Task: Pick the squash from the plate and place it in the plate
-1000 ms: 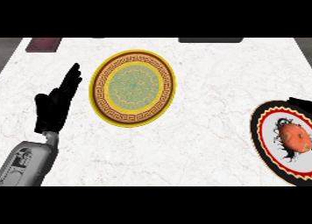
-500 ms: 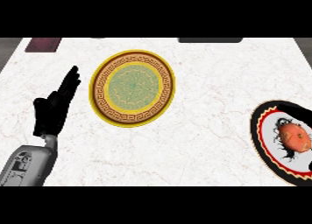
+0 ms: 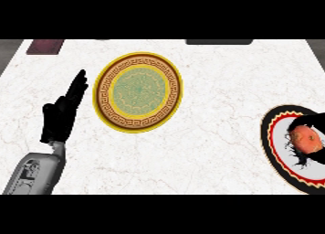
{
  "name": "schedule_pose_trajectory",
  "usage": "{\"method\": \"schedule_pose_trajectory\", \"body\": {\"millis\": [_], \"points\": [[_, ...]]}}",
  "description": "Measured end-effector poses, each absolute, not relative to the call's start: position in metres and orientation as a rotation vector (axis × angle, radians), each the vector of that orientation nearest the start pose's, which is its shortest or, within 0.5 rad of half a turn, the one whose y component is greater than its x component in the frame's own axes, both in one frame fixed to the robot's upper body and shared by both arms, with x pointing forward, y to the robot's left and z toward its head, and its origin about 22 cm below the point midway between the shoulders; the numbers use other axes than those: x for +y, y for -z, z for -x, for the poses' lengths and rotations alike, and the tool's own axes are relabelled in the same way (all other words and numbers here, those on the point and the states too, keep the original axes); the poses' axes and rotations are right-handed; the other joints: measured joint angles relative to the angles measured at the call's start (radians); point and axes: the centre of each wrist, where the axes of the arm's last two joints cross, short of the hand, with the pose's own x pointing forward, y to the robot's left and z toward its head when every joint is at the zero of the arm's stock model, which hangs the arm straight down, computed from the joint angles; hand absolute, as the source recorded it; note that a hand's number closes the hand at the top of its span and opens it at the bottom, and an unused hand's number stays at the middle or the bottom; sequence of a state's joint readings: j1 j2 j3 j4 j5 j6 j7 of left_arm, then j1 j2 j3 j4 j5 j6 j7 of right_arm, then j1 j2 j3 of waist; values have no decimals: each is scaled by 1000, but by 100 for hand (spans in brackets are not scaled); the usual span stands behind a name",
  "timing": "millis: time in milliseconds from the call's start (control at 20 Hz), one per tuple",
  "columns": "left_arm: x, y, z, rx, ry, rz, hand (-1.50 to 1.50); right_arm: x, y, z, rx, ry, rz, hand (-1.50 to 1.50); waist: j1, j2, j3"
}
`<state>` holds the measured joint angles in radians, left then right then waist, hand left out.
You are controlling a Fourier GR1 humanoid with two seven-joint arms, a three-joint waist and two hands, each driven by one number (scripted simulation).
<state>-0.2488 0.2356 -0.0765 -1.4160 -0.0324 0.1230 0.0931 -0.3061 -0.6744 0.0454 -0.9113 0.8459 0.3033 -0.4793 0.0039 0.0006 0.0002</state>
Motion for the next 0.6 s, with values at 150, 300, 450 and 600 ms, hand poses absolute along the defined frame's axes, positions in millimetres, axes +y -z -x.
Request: {"method": "schedule_pose_trajectory", "body": {"millis": [150,300,450,600], "points": [[252,-38,-302,-1559,214,-224,0,-435,-24,-293,-1087,-1401,572,150,0,-1,-1],[256,-35,-302,-1560,216,-217,0,-432,-19,-294,-1114,-1388,585,150,-1,-1,-1],[258,-35,-302,-1558,217,-212,0,-436,-16,-293,-1164,-1363,604,150,-1,-1,-1],[261,-34,-302,-1557,218,-222,0,-424,-18,-297,-1205,-1291,657,150,-8,-3,-1]]}}
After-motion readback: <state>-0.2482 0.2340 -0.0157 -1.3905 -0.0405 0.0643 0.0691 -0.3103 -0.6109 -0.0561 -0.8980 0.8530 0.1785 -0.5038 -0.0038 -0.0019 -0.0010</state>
